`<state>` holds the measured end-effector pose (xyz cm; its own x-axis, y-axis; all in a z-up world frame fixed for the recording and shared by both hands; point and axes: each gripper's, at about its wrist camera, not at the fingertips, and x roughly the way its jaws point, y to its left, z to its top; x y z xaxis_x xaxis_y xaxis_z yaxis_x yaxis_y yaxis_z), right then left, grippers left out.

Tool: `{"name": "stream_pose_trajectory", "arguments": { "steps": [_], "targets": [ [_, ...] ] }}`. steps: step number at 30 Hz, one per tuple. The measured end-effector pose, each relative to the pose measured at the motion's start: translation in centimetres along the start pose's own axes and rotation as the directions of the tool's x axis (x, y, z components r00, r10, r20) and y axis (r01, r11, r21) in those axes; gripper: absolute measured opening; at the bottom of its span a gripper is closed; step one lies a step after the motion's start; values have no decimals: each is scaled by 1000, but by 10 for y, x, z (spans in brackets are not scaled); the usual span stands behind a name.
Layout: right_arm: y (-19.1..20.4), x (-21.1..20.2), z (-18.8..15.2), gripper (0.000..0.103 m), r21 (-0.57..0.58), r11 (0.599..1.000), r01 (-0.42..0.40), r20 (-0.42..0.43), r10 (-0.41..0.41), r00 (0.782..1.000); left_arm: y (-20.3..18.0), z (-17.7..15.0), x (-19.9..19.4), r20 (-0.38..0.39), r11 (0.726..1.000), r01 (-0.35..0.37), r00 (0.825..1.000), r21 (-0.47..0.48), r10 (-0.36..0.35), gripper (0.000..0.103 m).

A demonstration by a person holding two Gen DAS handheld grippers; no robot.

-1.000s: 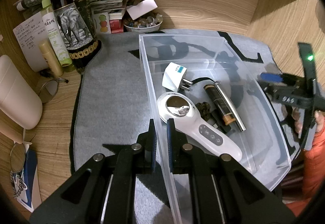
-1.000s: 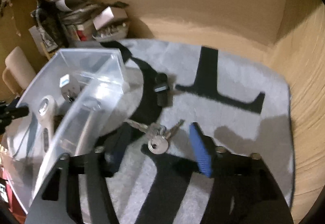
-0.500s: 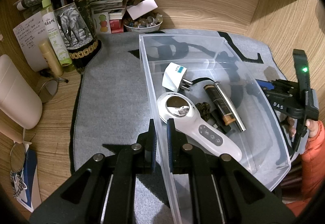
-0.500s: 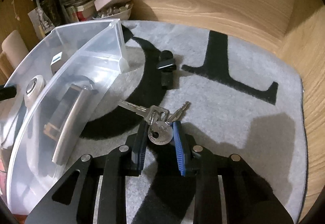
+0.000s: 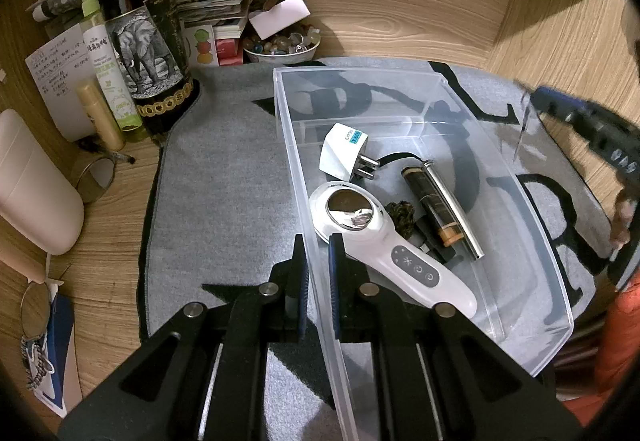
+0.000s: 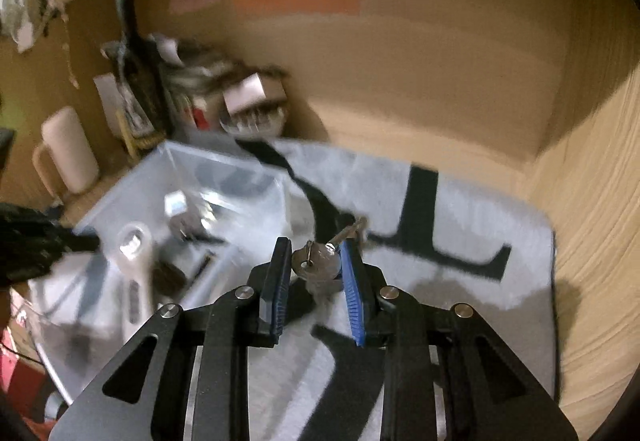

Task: Organize rigid objects
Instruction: 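Carry the keys over the box and open the right tool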

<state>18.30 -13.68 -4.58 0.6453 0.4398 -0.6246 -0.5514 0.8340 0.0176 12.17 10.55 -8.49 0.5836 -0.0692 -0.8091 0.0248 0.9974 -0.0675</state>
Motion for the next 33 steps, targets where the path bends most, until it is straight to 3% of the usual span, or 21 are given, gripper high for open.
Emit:
{"name": "stream_pose_trajectory", "arguments": {
  "steps": [5, 10, 19, 33],
  "targets": [
    [21, -20, 19, 23, -40, 998, -51, 80, 54, 995, 0, 0, 0, 0, 1000, 0, 1000, 0, 0, 9],
    [48, -18, 26, 23, -96, 989, -112, 83, 120, 989, 0, 0, 0, 1, 1000, 0, 1000, -1, 0, 9],
    [82, 29, 5, 23, -166, 971, -173, -69, 163, 984, 0, 0, 0, 1, 1000, 1, 1000, -1, -1, 9],
    [87, 61, -10, 23, -157, 965, -211, -228, 172, 958, 0, 0, 0, 1, 1000, 2, 1000, -1, -2, 9]
  ]
}}
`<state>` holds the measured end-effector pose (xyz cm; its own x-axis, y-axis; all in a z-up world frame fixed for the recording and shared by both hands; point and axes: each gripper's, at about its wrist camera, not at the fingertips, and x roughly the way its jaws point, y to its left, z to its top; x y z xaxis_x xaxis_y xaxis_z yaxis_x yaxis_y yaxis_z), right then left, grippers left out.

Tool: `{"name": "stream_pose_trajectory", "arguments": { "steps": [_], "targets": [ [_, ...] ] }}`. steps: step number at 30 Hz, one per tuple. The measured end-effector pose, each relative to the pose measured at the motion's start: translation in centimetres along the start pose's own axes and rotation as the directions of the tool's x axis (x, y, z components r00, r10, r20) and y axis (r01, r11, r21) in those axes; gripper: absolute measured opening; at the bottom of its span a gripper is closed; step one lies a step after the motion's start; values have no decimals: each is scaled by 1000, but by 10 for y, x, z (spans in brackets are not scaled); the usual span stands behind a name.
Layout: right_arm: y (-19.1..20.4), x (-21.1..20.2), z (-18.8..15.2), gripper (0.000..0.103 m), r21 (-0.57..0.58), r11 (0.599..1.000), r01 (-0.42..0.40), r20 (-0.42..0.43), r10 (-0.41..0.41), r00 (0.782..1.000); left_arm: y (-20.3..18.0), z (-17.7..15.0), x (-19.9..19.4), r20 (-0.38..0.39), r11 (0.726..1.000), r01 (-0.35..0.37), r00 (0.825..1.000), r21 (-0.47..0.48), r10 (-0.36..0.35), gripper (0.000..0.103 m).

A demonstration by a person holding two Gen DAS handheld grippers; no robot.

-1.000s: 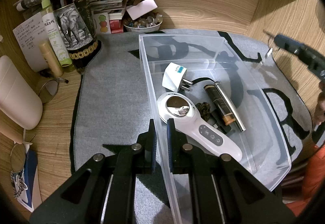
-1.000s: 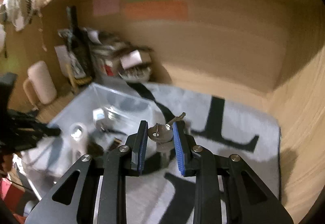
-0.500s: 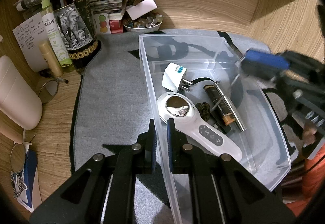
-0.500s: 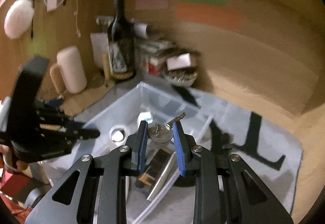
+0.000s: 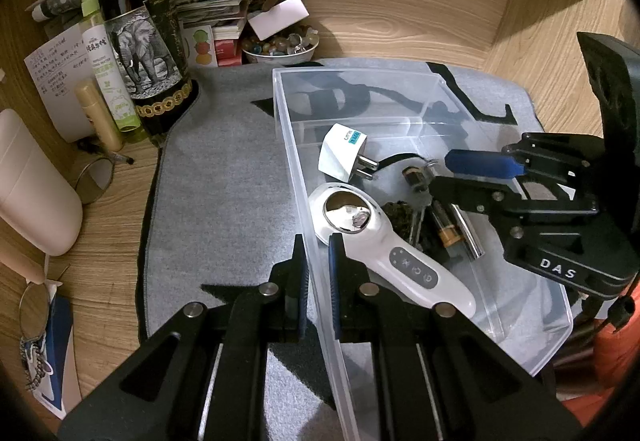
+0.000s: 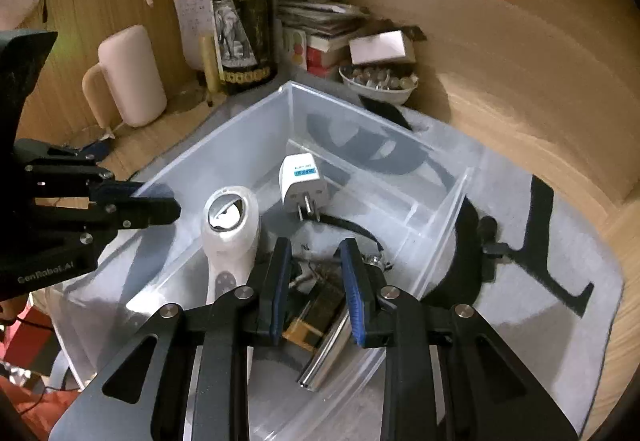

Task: Organize rigid objects
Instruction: 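Carry the keys over the box and open the right tool, then grasp the black cylindrical piece on the mat with the right tool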

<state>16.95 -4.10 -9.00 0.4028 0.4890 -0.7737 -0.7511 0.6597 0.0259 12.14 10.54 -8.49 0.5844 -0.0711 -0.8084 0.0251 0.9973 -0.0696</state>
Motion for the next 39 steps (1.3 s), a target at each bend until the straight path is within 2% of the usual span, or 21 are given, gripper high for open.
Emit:
{"name": "stream_pose_trajectory", "arguments": {
  "steps": [2, 6, 11, 16, 20, 24, 30, 34, 35, 37, 38, 39],
  "targets": [
    [-1, -2, 0, 25, 1, 1000, -5, -1, 5, 1000, 0, 0, 0, 0, 1000, -1, 1000, 0, 1, 9],
    [-8, -17, 2, 40, 17, 1000, 13, 46, -13, 999, -1, 0, 0, 0, 1000, 2, 1000, -1, -2, 9],
    [-33, -36, 8, 46, 75, 995, 64, 107, -72, 992, -1, 1, 0, 0, 1000, 2, 1000, 0, -2, 9],
    [-71, -41, 11, 46, 168, 976, 140, 129, -162, 978, -2, 1, 0, 0, 1000, 3, 1000, 0, -3, 9],
    [-108, -28, 9, 46, 240, 951, 196, 93, -224, 970, -1, 1, 0, 0, 1000, 2, 1000, 0, -2, 9],
    [-139, 2, -1, 46, 293, 932, 211, 8, -223, 975, -1, 0, 0, -1, 1000, 3, 1000, 0, -3, 9],
    [-153, 42, -15, 46, 318, 927, 197, -90, -177, 980, -3, 1, 1, -3, 1000, 4, 1000, 0, -4, 9],
    [-153, 59, -19, 46, 303, 929, 213, -113, -187, 976, -3, 0, 1, -2, 1000, 6, 1000, -2, -6, 9],
    [-152, 59, -19, 46, 297, 930, 216, -103, -194, 976, -3, 0, 1, -2, 1000, 7, 1000, -2, -7, 9],
    [-152, 58, -19, 34, 289, 934, 210, -91, -192, 977, -2, 0, 1, -2, 1000, 7, 1000, -1, -7, 9],
    [-151, 58, -18, 21, 285, 936, 205, -88, -188, 978, -3, 0, 1, -2, 1000, 7, 1000, -1, -7, 9],
    [-151, 57, -18, 20, 284, 937, 203, -87, -186, 979, -2, 0, 1, -1, 1000, 7, 1000, -2, -7, 9]
  ]
}}
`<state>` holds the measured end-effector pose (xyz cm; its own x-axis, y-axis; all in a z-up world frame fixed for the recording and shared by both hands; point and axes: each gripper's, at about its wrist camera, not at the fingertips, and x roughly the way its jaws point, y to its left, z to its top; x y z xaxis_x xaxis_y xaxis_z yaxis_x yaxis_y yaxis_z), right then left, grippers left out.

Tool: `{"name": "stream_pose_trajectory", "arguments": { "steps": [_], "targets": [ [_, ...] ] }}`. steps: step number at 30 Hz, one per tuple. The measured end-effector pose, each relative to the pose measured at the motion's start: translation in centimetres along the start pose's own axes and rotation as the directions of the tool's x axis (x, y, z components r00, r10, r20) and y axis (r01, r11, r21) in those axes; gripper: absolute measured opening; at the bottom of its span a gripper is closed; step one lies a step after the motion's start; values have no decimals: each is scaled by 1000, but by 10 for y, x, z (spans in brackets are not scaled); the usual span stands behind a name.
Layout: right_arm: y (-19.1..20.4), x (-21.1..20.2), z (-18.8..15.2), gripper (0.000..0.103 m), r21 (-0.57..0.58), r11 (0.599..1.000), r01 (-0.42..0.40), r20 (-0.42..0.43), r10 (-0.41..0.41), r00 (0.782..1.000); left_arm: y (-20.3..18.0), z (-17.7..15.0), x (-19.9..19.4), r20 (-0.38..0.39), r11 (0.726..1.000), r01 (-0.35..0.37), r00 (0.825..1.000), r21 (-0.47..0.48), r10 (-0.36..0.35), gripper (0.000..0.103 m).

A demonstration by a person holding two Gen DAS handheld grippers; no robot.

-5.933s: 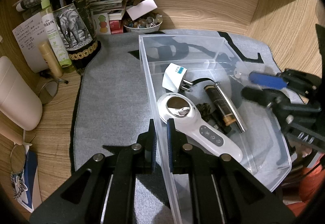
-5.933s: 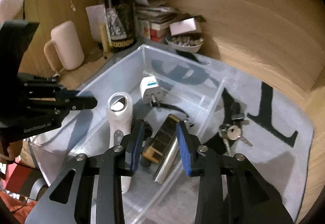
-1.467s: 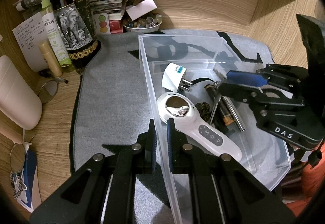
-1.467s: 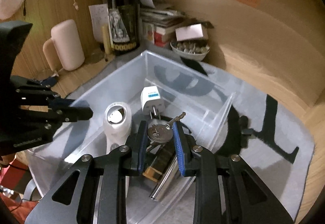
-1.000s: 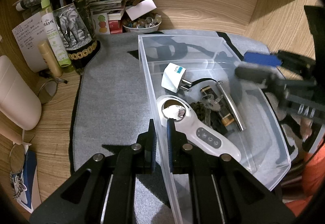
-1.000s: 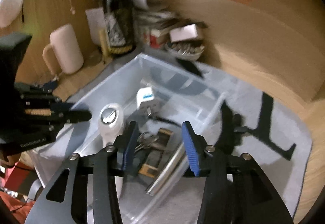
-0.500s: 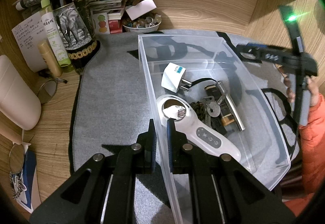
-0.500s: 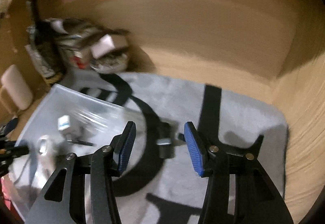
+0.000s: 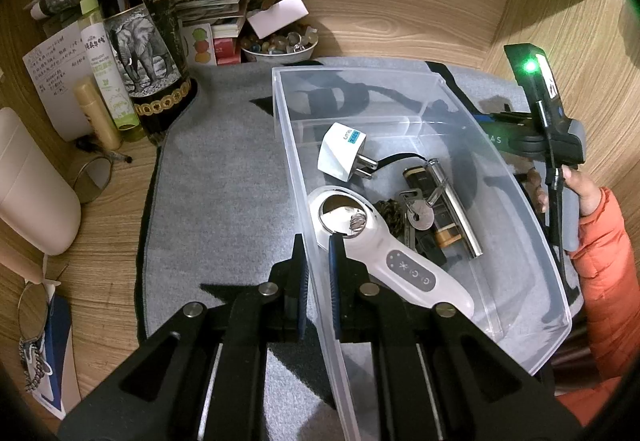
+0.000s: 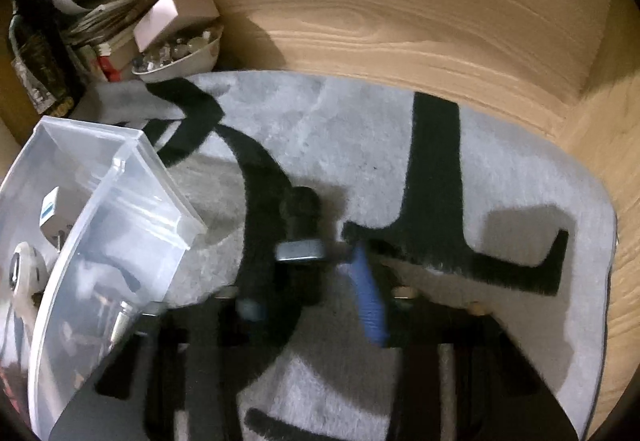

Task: Organize rigid objects
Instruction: 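Grasp the black cylindrical piece on the mat with the right tool, then carry the black piece into the box and open the right tool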

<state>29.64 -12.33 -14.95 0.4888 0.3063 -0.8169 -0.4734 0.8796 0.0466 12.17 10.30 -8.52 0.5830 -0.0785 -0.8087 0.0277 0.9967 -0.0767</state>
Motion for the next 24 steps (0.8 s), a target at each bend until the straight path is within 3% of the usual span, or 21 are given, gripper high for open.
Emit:
{"name": "stream_pose_trajectory", "arguments": {
  "steps": [10, 17, 24],
  "targets": [
    [18, -49, 2, 20, -55, 998, 7, 103, -1, 995, 0, 0, 0, 0, 1000, -1, 1000, 3, 1, 9],
    [48, -105, 2, 20, -117, 993, -14, 218, 39, 975, 0, 0, 0, 1, 1000, -1, 1000, 4, 1, 9],
    [80, -135, 0, 20, -189, 981, -38, 281, 91, 955, 0, 0, 0, 1, 1000, -1, 1000, 4, 1, 9]
  ]
}}
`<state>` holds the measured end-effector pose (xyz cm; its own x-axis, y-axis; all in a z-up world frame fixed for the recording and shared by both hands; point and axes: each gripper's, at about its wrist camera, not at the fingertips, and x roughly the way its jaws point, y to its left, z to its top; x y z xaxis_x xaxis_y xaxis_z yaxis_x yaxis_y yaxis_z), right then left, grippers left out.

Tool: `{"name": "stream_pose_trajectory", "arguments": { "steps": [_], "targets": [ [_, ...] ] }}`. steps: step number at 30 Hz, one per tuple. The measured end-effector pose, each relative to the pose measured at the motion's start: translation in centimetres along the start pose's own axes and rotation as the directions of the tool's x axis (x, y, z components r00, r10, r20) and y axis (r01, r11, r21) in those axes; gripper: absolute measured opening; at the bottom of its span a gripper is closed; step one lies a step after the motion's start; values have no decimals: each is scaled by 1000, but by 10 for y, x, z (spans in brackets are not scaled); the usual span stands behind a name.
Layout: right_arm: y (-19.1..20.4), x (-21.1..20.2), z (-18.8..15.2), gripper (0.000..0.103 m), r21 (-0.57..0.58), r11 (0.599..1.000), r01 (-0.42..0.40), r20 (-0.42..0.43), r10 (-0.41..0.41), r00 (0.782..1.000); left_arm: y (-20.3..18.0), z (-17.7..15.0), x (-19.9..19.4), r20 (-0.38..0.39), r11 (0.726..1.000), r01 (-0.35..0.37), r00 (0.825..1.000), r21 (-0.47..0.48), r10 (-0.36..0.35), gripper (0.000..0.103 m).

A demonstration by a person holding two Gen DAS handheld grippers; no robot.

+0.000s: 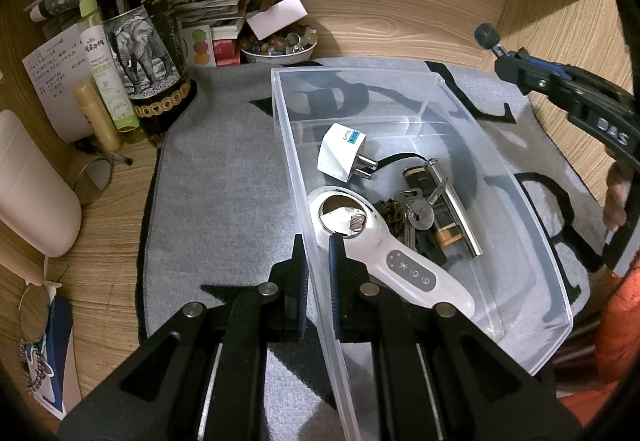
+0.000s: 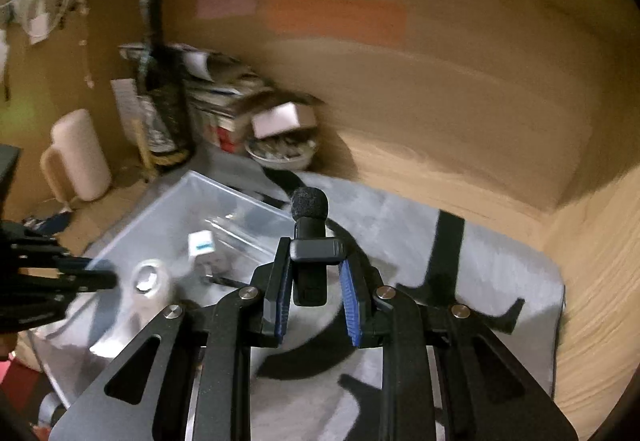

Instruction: Organize rigid objects

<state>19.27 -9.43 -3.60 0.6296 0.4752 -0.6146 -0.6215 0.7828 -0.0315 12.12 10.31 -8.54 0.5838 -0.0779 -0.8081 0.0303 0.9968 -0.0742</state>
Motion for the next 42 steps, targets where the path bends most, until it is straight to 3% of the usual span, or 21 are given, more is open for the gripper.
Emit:
{"name": "stream_pose_trajectory", "arguments": {
  "steps": [5, 13, 23, 29, 34, 42],
  "targets": [
    [19, -2, -3, 20, -21, 998, -52, -18, 51, 999, 0, 0, 0, 0, 1000, 0, 1000, -1, 0, 9],
    [52, 32, -28, 20, -45, 989, -141, -167, 131, 977, 0, 0, 0, 1, 1000, 0, 1000, 3, 0, 9],
    [61, 40, -37, 21, -53, 988, -143, -221, 128, 967, 1, 1, -1, 3, 1000, 0, 1000, 4, 0, 9],
    [62, 30, -36, 43, -65, 991, -115, -186, 101, 977, 0, 2, -1, 4, 1000, -2, 1000, 7, 1, 9],
    [59, 16, -33, 47, -46, 994, -104, -155, 95, 983, 0, 3, -7, 19, 1000, -10, 1000, 13, 10, 9],
    [48, -26, -28, 56, -4, 998, -60, -51, 60, 997, -4, 8, -38, 107, 1000, -16, 994, 21, 14, 9]
  ]
}}
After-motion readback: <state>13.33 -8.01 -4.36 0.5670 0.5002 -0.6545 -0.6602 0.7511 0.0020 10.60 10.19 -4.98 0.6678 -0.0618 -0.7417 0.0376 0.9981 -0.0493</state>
